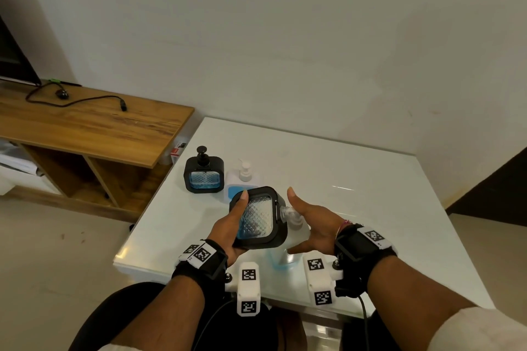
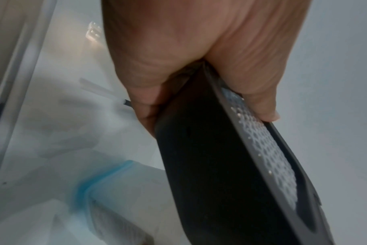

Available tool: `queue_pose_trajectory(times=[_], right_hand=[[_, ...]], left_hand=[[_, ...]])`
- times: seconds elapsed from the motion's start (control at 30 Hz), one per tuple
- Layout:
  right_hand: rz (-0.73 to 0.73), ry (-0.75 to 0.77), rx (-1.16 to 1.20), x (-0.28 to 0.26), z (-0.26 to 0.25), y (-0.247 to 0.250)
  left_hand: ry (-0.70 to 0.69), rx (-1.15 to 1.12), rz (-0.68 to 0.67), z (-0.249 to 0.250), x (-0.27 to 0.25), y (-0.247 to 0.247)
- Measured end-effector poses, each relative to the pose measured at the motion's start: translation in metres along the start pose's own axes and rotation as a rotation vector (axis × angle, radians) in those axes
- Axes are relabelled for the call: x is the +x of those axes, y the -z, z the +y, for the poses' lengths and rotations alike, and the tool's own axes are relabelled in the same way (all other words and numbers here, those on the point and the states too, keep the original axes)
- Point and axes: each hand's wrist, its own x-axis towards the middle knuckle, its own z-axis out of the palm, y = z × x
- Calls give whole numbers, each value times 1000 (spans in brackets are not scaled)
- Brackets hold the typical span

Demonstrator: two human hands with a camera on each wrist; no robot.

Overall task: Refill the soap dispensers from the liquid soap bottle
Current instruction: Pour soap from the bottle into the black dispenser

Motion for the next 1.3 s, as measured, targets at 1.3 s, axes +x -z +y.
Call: queue_pose_trajectory(times=[1.3], right_hand=[[22,76,0,15,10,10]], left_hand=[[4,-22,9,-2,1,2]])
